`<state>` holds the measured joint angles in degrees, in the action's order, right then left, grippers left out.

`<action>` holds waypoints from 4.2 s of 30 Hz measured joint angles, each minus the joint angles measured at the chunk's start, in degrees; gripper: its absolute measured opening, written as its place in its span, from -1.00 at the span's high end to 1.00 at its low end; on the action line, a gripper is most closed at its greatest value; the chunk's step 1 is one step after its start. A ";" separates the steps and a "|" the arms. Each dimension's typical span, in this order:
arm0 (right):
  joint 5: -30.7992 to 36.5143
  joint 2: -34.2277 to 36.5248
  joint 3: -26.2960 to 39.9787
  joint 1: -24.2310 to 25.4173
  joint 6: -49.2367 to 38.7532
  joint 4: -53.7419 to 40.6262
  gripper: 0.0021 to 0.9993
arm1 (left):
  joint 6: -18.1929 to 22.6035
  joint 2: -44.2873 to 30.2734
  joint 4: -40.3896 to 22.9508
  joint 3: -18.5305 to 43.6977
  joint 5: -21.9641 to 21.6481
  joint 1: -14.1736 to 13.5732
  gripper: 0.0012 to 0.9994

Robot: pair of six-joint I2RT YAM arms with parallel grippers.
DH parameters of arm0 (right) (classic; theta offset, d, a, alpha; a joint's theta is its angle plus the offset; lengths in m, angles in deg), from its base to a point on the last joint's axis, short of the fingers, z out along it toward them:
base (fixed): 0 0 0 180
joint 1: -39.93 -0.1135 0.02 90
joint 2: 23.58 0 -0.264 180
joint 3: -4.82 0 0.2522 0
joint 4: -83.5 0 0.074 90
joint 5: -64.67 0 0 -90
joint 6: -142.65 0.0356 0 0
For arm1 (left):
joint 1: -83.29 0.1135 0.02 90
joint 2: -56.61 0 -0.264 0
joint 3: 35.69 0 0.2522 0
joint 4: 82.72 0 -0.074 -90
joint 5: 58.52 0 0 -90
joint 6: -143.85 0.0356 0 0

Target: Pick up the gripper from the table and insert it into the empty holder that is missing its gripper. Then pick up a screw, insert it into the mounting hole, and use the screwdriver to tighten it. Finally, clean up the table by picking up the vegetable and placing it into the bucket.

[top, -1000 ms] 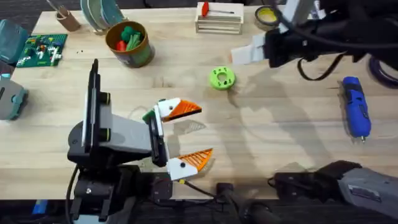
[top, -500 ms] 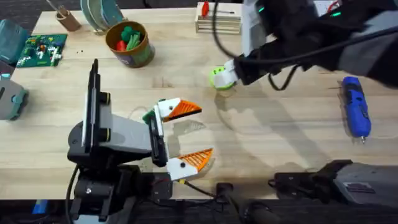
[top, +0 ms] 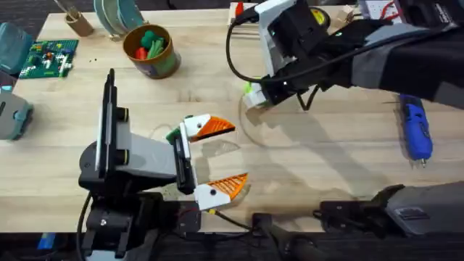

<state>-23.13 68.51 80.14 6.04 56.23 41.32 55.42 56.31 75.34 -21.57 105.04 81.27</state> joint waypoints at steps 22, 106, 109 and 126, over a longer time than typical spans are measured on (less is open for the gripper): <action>0.13 2.87 0.00 -0.02 0.95 4.18 -0.63 | 0.00 0.00 0.00 0.00 0.00 0.00 -0.99; 1.44 5.54 0.11 -0.07 0.87 4.64 0.99 | -0.02 -0.02 0.00 0.00 0.00 0.00 -0.99; 1.46 5.47 0.11 -0.07 0.29 4.62 0.99 | -0.02 -0.02 0.00 0.00 0.00 0.00 -0.99; 4.63 3.50 1.31 -0.09 -7.14 -3.36 0.99 | 0.00 -0.02 0.00 0.00 0.00 0.00 -0.99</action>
<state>-18.49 72.01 81.46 5.95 49.09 37.97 55.42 56.29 75.34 -21.57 105.04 81.27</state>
